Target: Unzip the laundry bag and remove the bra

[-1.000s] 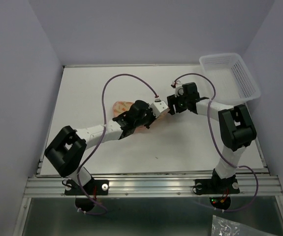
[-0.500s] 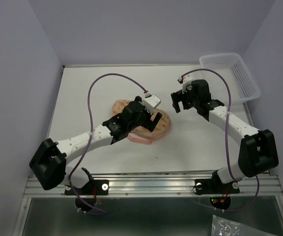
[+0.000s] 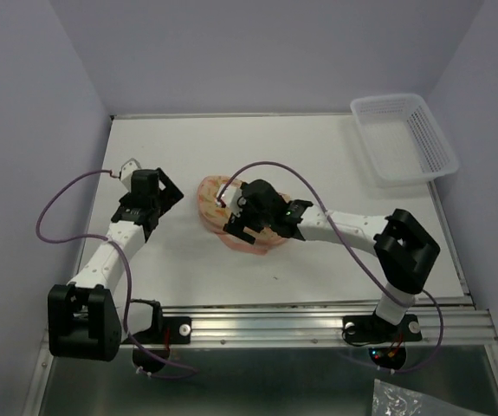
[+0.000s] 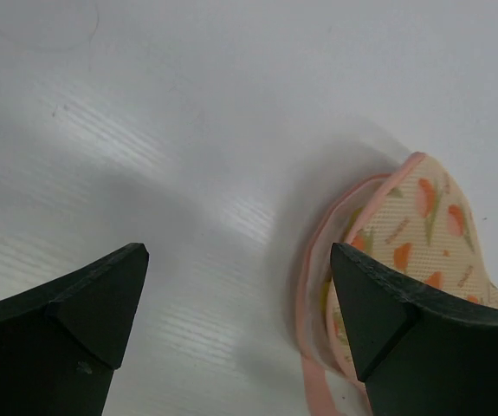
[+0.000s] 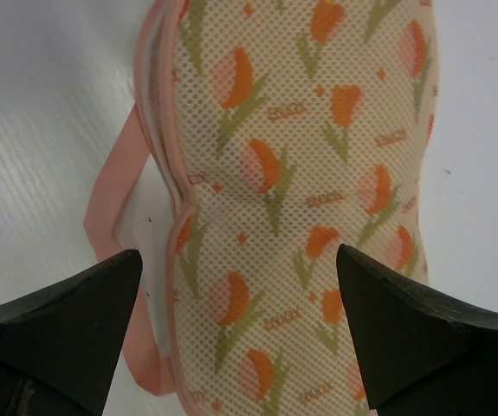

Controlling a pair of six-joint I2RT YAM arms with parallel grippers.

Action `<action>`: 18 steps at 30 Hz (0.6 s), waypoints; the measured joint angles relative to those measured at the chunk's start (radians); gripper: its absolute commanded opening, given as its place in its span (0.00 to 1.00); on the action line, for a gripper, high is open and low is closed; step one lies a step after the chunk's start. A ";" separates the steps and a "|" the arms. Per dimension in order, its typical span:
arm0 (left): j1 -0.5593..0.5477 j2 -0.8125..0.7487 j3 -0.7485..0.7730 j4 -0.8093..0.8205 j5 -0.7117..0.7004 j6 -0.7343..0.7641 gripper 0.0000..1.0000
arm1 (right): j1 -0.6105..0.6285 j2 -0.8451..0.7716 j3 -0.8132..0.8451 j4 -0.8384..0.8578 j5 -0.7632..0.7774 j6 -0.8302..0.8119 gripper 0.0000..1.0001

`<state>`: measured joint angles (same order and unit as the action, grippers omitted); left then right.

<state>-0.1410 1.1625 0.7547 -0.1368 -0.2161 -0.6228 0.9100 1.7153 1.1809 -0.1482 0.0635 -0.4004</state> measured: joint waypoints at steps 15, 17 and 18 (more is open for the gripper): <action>0.144 0.104 -0.114 0.050 0.254 -0.119 0.99 | 0.073 0.256 0.147 0.052 0.117 -0.021 0.53; 0.150 0.110 -0.115 0.061 0.269 -0.119 0.99 | 0.073 0.259 0.148 0.052 0.117 -0.021 0.52; 0.153 0.112 -0.116 0.067 0.275 -0.118 0.99 | 0.073 0.259 0.149 0.052 0.117 -0.022 0.52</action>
<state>0.0124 1.2743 0.6392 -0.0700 0.0586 -0.7410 0.9833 1.9747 1.3296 -0.0959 0.1810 -0.4221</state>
